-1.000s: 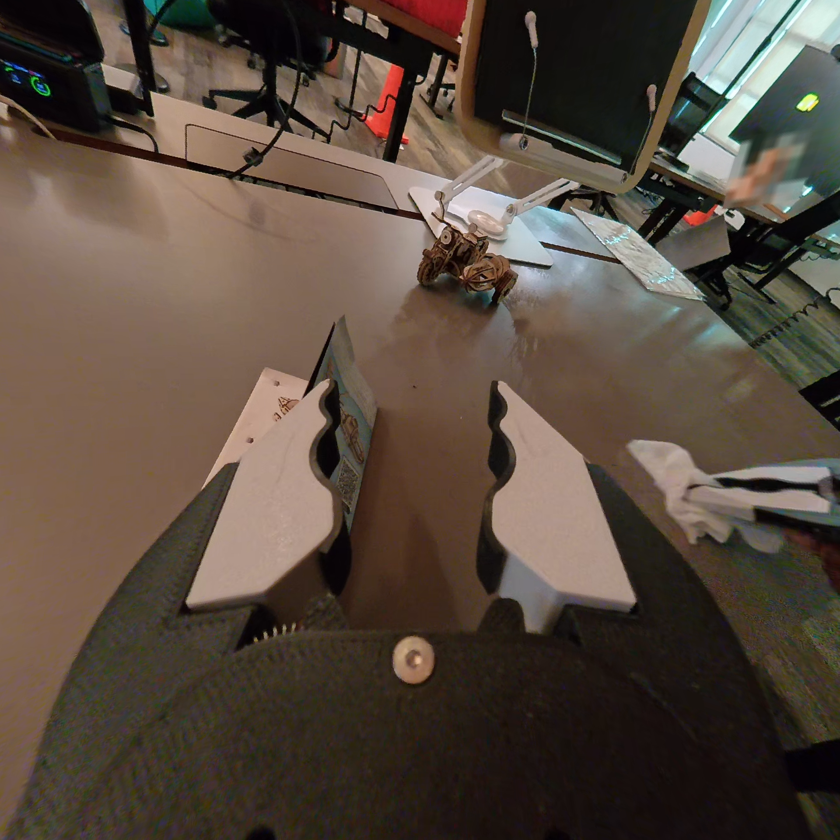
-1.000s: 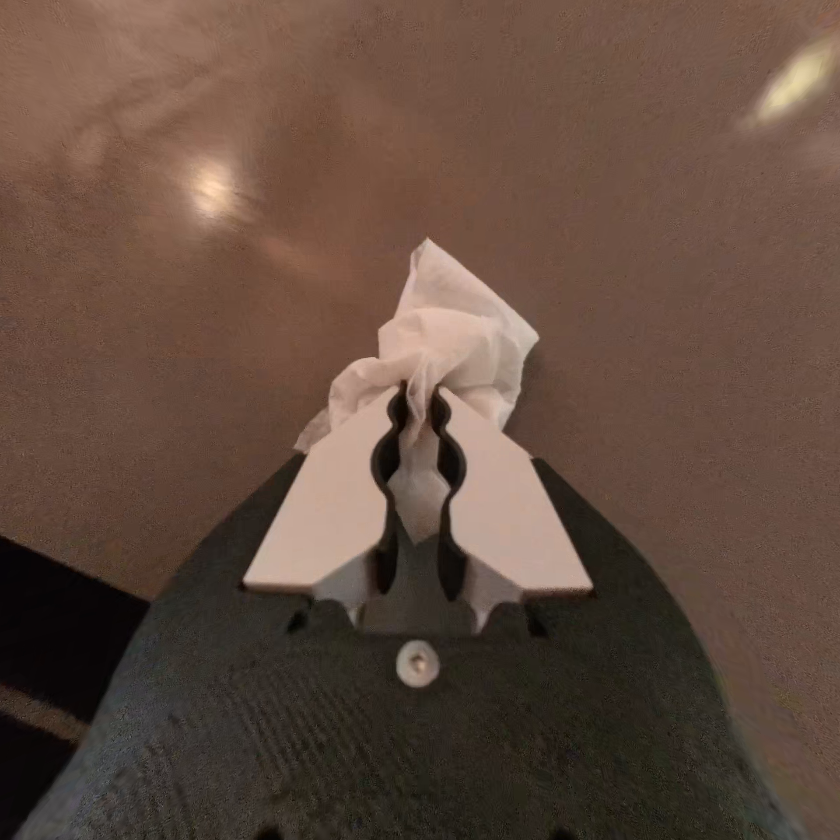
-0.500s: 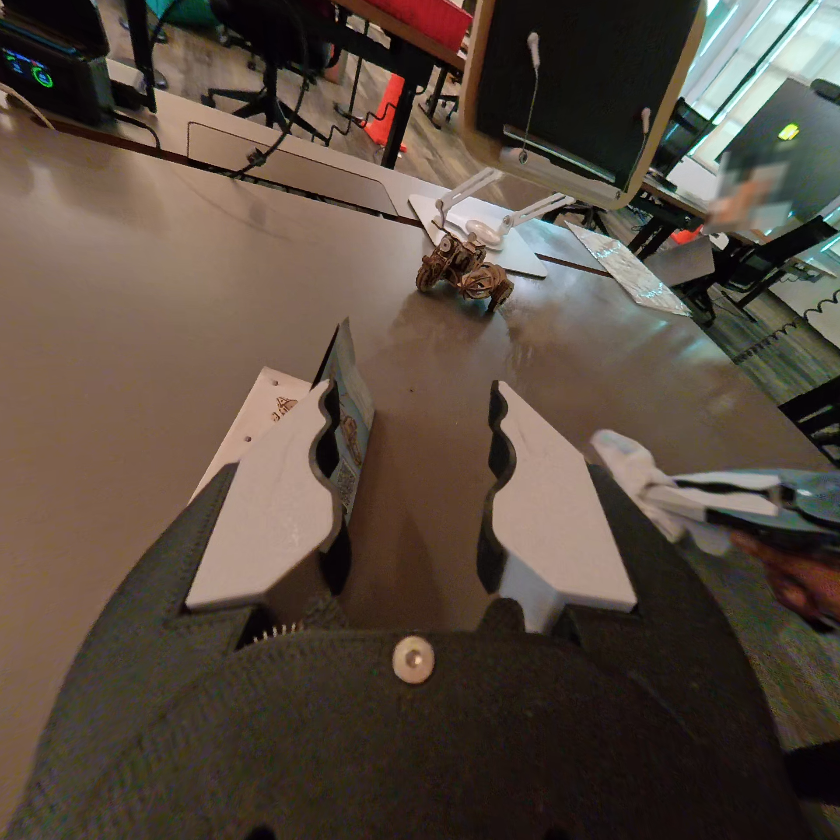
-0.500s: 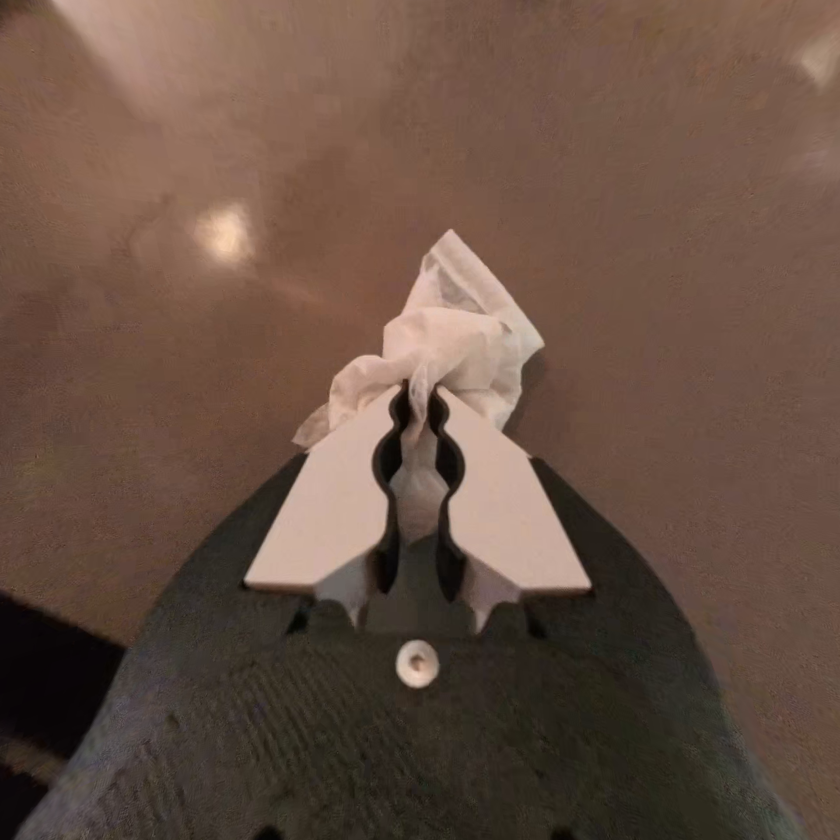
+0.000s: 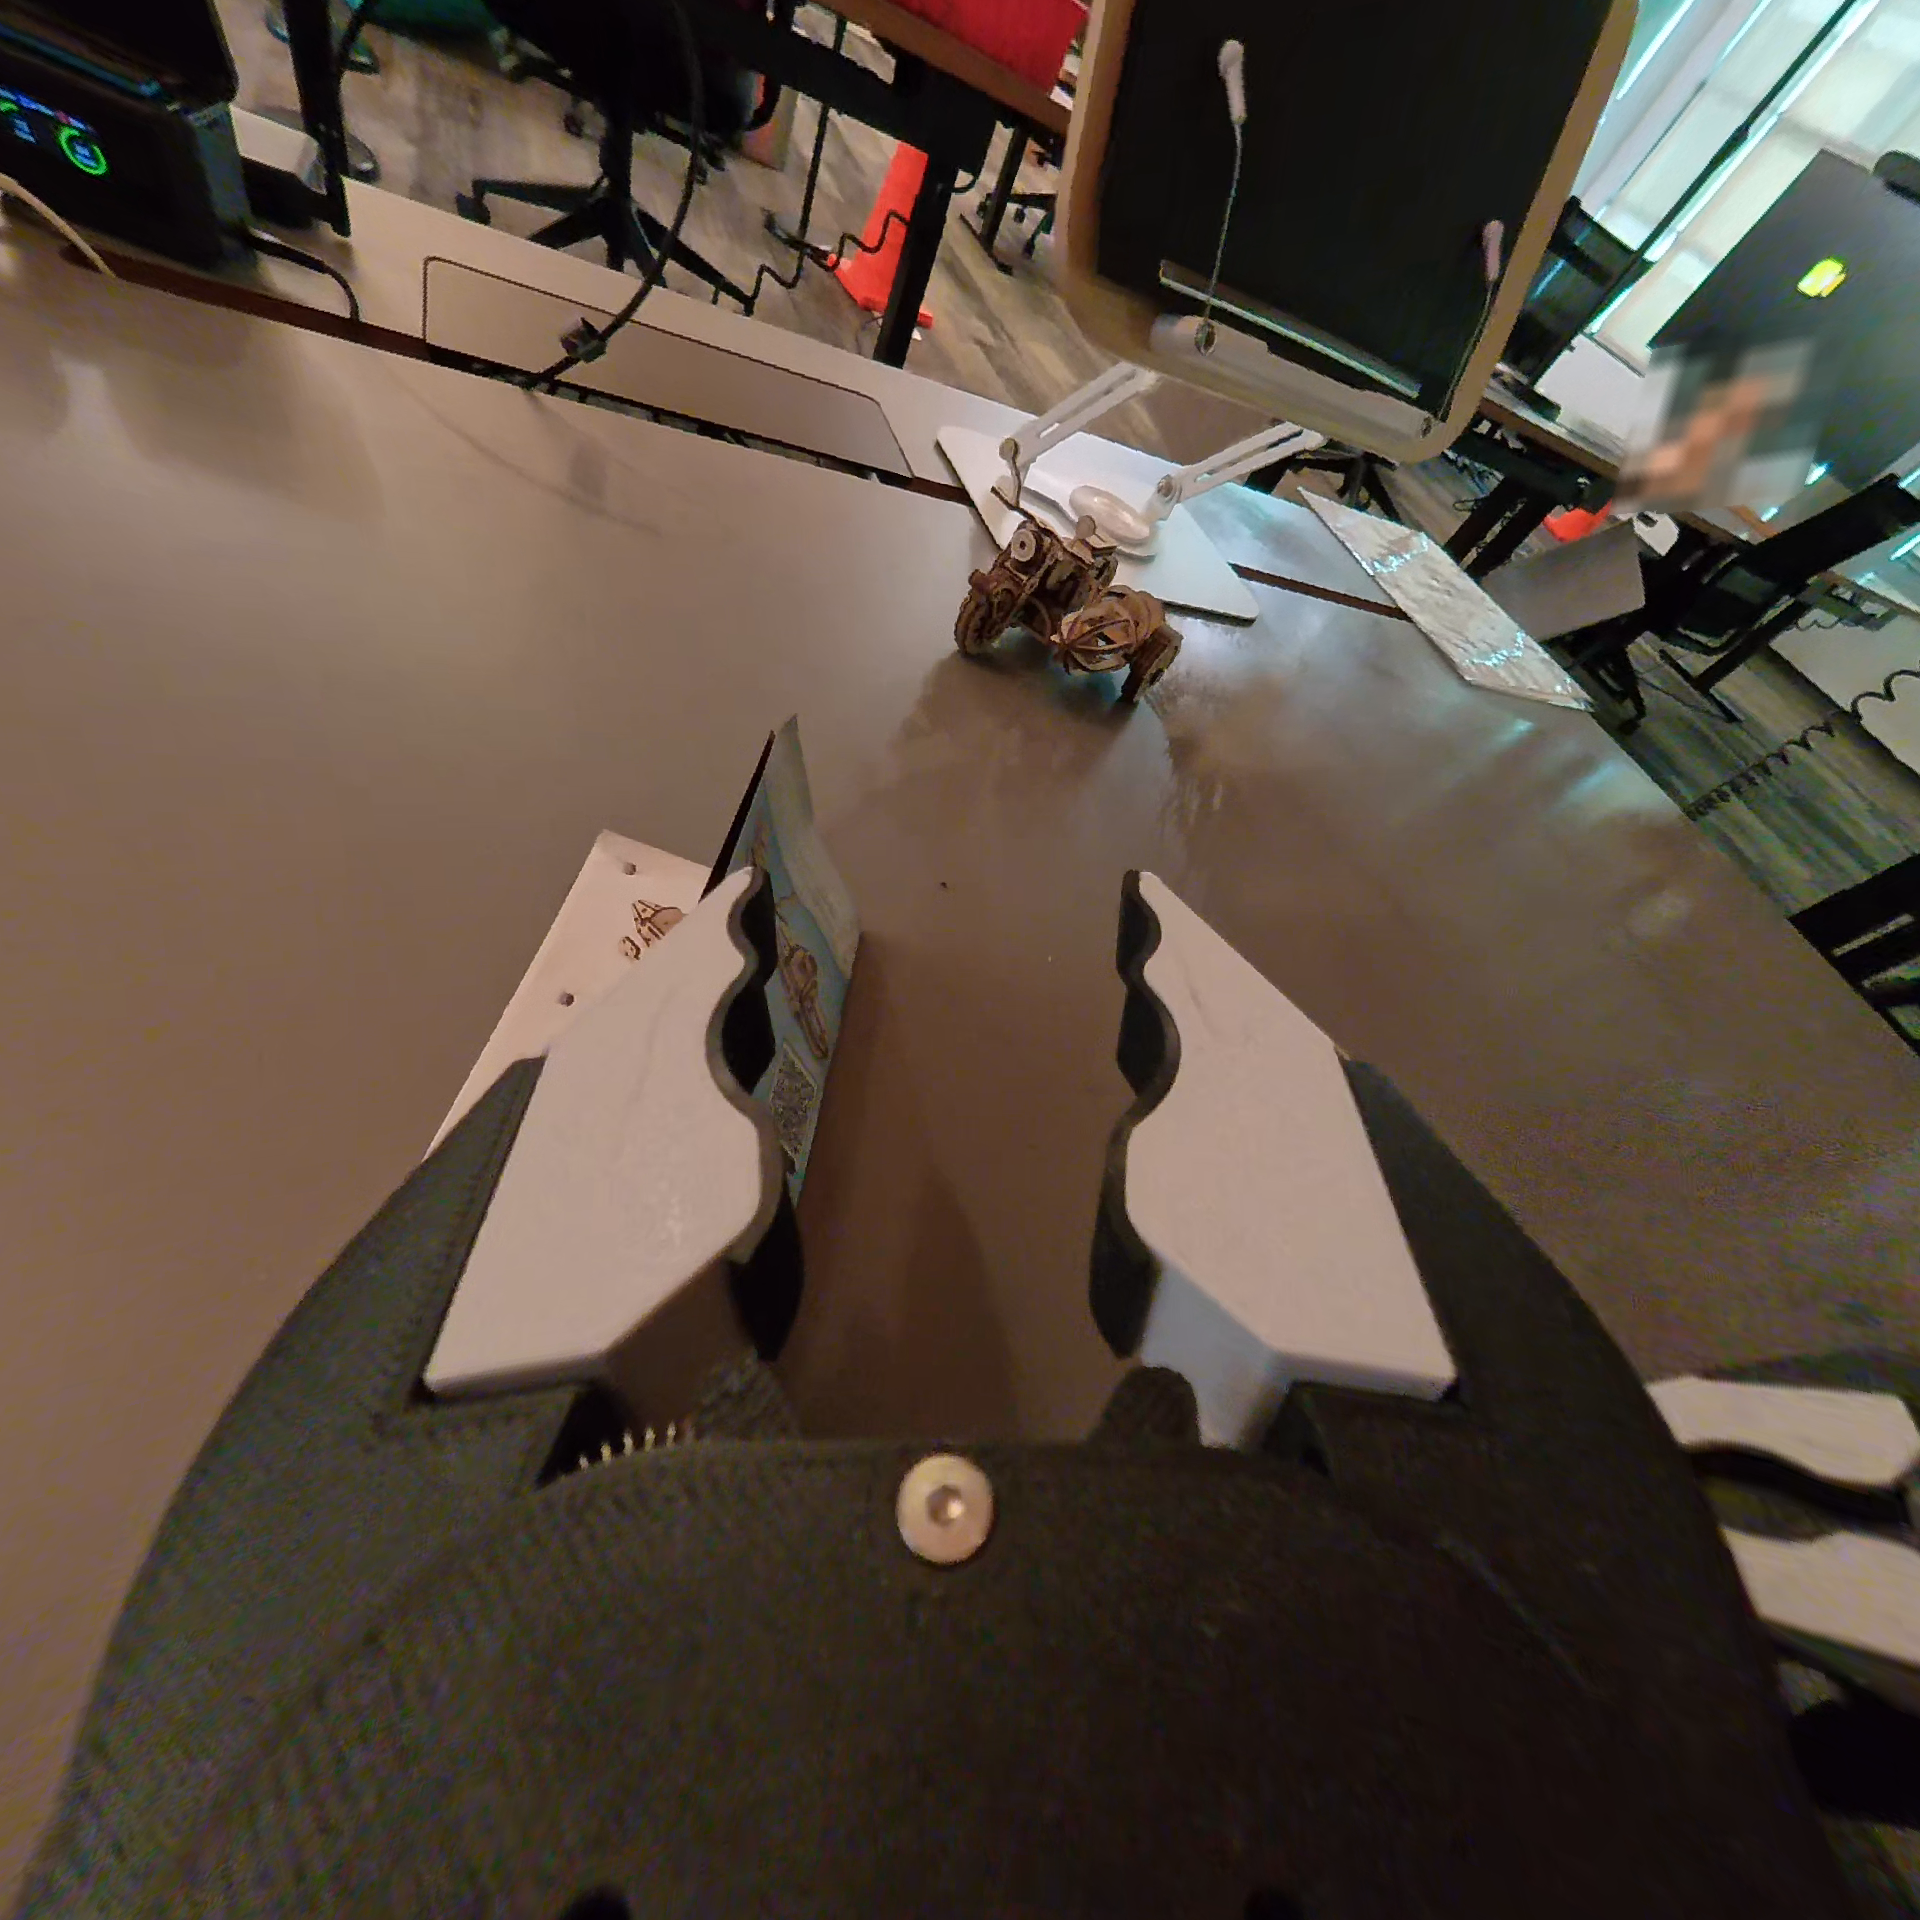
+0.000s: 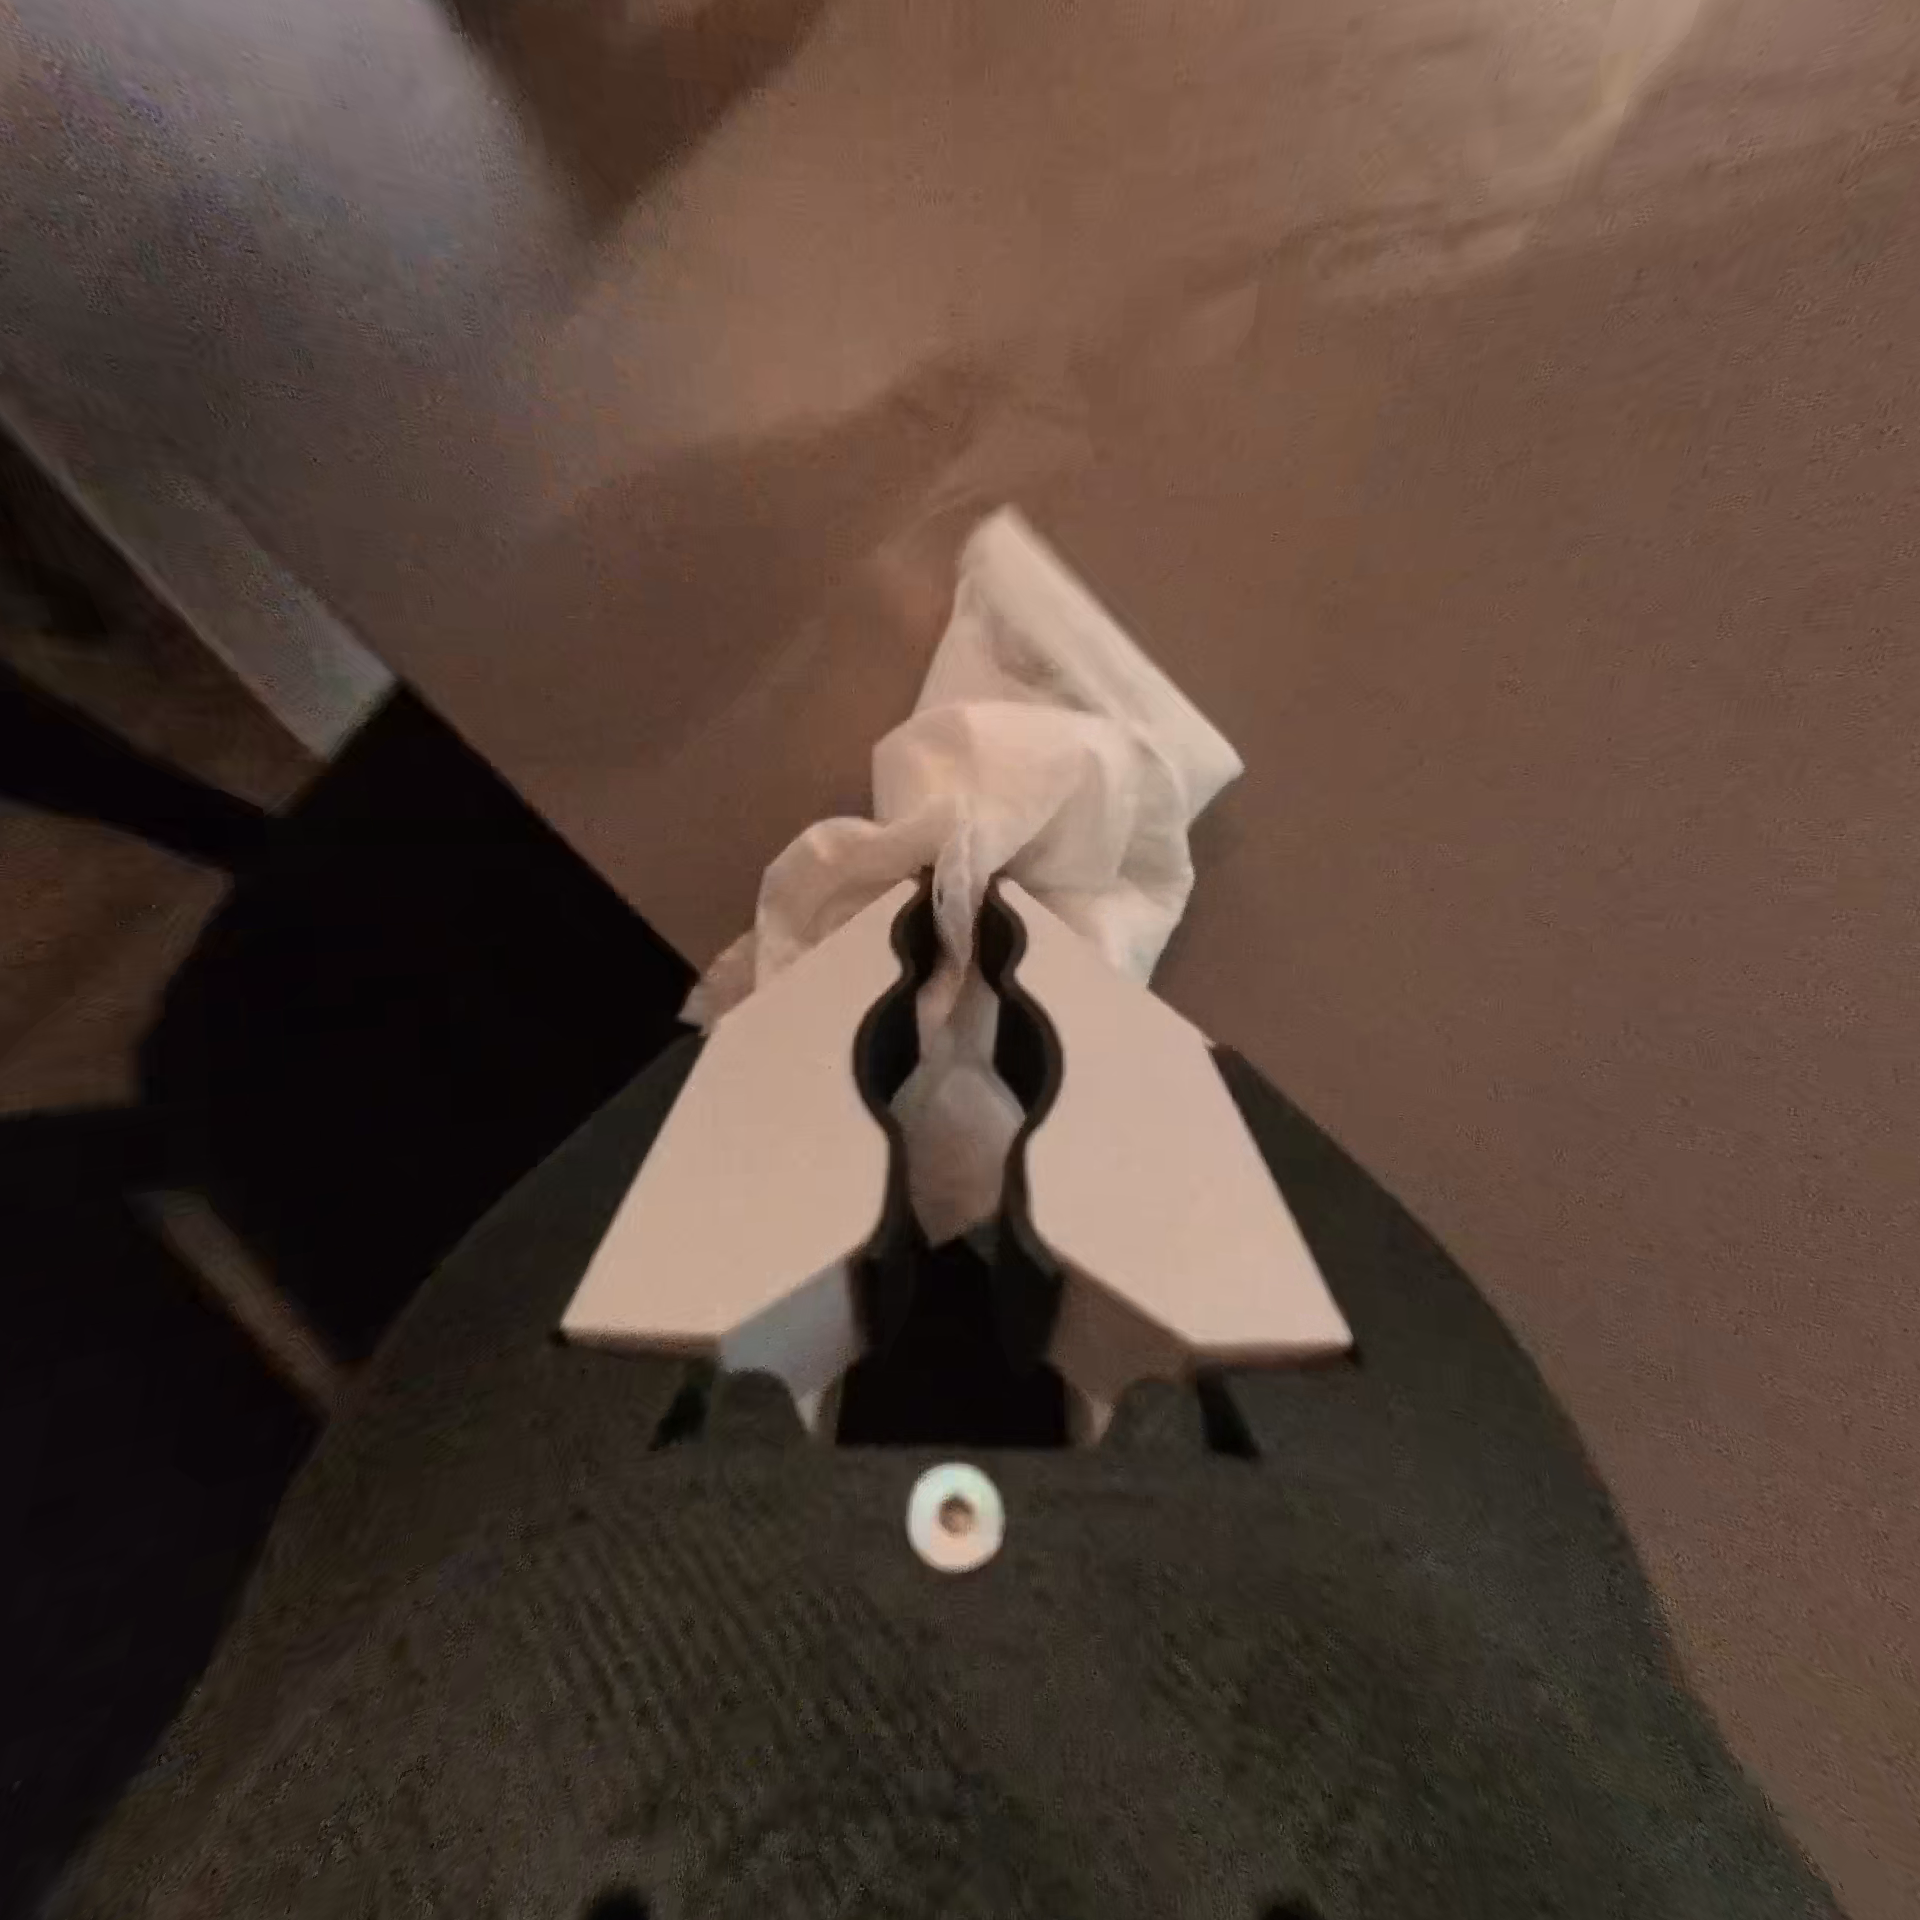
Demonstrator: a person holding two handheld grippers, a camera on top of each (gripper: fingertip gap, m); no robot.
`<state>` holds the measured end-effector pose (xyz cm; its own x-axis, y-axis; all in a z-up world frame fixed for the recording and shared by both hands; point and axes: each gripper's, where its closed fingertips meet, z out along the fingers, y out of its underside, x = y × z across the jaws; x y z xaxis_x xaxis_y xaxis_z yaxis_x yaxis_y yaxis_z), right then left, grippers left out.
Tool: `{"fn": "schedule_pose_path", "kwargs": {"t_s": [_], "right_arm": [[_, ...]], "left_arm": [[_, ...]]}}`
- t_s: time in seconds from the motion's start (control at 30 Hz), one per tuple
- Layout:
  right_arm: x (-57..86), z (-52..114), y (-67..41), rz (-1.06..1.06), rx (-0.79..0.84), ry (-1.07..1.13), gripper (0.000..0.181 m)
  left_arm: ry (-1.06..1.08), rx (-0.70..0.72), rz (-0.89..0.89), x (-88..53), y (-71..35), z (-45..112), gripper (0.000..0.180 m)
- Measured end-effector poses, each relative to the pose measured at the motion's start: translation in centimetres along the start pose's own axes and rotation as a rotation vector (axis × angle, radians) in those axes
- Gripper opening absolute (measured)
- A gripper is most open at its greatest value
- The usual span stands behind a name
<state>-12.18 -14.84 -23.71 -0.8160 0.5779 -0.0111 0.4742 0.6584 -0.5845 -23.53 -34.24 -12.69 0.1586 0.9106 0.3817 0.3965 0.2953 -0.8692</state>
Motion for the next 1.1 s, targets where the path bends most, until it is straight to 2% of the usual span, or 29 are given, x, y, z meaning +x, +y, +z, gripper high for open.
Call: {"fn": "schedule_pose_path", "kwargs": {"t_s": [0.03,0.17,0.33,0.5,0.7,0.97,1.03,1.1], "right_arm": [[0.5,0.6,-0.8,-0.033,0.008,0.014,0.007],[4.7,3.7,-5.2,0.087,0.083,0.021,0.007],[0.0,0.4,-0.6,-0.003,0.021,0.008,0.007],[6.1,4.4,-6.3,0.082,0.102,0.050,0.007],[0.2,0.3,-0.5,0.016,0.023,-0.004,0.007],[16.0,8.8,-12.7,0.088,0.126,0.196,0.007],[14.6,8.4,-12.1,0.048,0.121,0.208,0.007],[9.4,6.5,-9.4,0.000,0.119,0.130,0.007]], "left_arm": [[0.000,0.001,-0.001,0.0,0.0,0.0,0.062],[0.000,0.006,0.004,0.1,0.0,-0.1,0.062],[0.005,0.000,-0.007,-0.1,0.0,0.0,0.062],[0.005,0.010,-0.007,0.0,-0.1,-0.2,0.062],[0.004,-0.001,-0.004,-0.1,0.0,0.0,0.062],[-0.002,0.004,0.009,0.2,0.0,-0.2,0.062],[-0.004,-0.002,0.014,0.1,0.1,-0.1,0.062],[-0.004,-0.007,0.011,0.0,0.2,0.1,0.062]]}}
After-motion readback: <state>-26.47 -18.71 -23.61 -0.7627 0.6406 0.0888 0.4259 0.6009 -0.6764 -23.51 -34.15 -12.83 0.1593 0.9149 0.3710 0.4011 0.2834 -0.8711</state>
